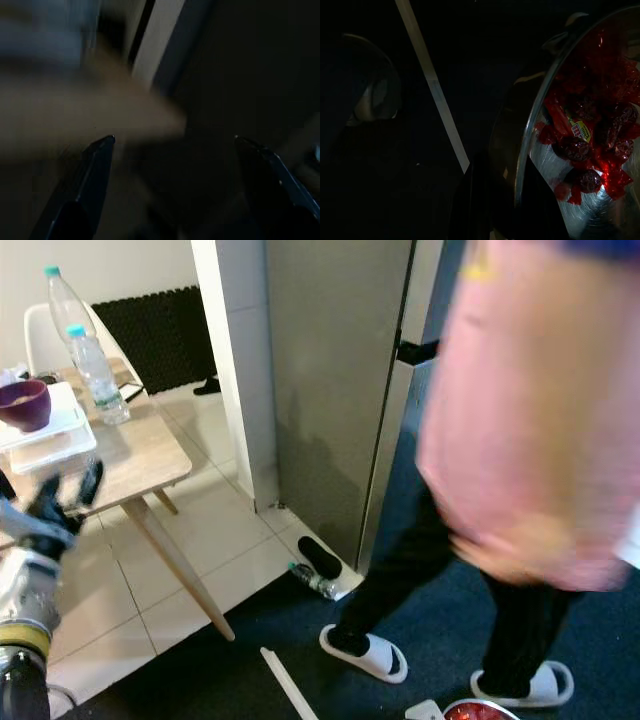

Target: Restocking fridge

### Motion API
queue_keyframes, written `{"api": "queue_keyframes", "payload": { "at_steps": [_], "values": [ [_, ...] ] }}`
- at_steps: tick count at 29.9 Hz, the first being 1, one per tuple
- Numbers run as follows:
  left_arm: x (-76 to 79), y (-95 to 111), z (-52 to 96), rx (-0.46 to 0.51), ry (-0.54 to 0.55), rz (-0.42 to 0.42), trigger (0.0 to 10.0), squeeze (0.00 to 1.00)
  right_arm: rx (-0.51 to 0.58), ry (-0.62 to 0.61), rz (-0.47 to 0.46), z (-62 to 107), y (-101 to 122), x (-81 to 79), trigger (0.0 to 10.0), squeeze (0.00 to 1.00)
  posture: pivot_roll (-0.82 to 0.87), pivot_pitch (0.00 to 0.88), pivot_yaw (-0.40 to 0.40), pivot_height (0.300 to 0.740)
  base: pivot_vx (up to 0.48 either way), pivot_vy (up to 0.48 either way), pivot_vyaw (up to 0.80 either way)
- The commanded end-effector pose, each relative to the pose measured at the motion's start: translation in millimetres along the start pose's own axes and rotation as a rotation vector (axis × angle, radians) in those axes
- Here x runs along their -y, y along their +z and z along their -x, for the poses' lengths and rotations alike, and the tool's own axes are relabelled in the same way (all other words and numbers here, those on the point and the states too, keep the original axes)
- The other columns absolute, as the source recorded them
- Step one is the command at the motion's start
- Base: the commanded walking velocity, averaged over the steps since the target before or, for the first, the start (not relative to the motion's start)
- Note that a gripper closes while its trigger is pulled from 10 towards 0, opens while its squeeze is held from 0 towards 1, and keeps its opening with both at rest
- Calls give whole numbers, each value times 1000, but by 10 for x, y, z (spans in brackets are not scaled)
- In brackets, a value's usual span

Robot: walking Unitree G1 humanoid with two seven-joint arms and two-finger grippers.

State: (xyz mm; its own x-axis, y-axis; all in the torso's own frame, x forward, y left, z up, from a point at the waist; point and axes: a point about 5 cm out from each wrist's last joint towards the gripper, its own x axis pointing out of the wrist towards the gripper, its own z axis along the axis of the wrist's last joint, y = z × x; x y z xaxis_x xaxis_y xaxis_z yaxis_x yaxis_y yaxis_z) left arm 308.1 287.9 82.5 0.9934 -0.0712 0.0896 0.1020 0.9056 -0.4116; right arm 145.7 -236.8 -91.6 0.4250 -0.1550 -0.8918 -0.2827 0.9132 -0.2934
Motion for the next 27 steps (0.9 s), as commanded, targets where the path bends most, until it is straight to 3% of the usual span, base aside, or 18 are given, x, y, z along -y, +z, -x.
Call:
{"api": "queue_keyframes", "payload": {
  "at_steps": [1, 3, 5, 6, 7, 8, 11, 12, 14, 18, 24, 27],
  "values": [
    [-73, -303, 196, -149, 60, 13, 10000, 0, -7, -8, -11, 3, -31, -1, 10000, 0, -15, 51, 21, 740, 0, 0, 0],
    [-104, -397, 275, -200, 92, 4, 10000, 0, -7, -7, -10, 3, -30, -5, 10000, 0, -15, 51, 21, 740, 0, 0, 0],
    [-142, -807, 613, -375, 193, 48, 10000, 0, -6, -4, -5, 3, -26, -8, 10000, 0, -15, 36, 23, 740, 0, 0, 0],
    [-142, -807, 613, -375, 193, 48, 10000, 0, -6, -4, -5, 3, -26, -8, 10000, 0, -15, 36, 23, 740, 0, 0, 0],
    [-140, -976, 776, -447, 233, 75, 10000, 0, -7, -4, -5, 3, -28, -9, 10000, 0, -16, 29, 21, 740, 0, 0, 0],
    [-140, -976, 776, -447, 233, 75, 10000, 0, -7, -4, -5, 3, -28, -9, 10000, 0, -16, 29, 21, 740, 0, 0, 0],
    [-76, -1337, 1160, -602, 310, 119, 10000, 0, -6, -8, -10, 3, -24, 4, 10000, 0, -21, 26, 9, 740, 0, 0, 0],
    [-76, -1337, 1160, -602, 310, 119, 10000, 0, -6, -8, -10, 3, -24, 4, 10000, 0, -21, 26, 9, 740, 0, 0, 0],
    [-22, -1524, 1396, -680, 364, 150, 10000, 0, -3, -11, -10, 2, -9, 23, 10000, 0, -20, 30, 6, 740, 0, 0, 0],
    [8, -1620, 1537, -729, 399, 156, 10000, 0, -1, -13, -8, 1, 1, 36, 10000, 0, -23, 29, 5, 740, 0, 0, 0],
    [16, -1765, 1882, -801, 530, 204, 10000, 0, 0, -15, -11, 1, 8, 42, 10000, 0, -35, 32, 13, 740, 0, 0, 0],
    [25, -1799, 1959, -845, 540, 168, 10000, 0, -4, -15, -12, 3, -11, 40, 10000, 0, -33, 34, 13, 740, 0, 0, 0]
  ]
}}
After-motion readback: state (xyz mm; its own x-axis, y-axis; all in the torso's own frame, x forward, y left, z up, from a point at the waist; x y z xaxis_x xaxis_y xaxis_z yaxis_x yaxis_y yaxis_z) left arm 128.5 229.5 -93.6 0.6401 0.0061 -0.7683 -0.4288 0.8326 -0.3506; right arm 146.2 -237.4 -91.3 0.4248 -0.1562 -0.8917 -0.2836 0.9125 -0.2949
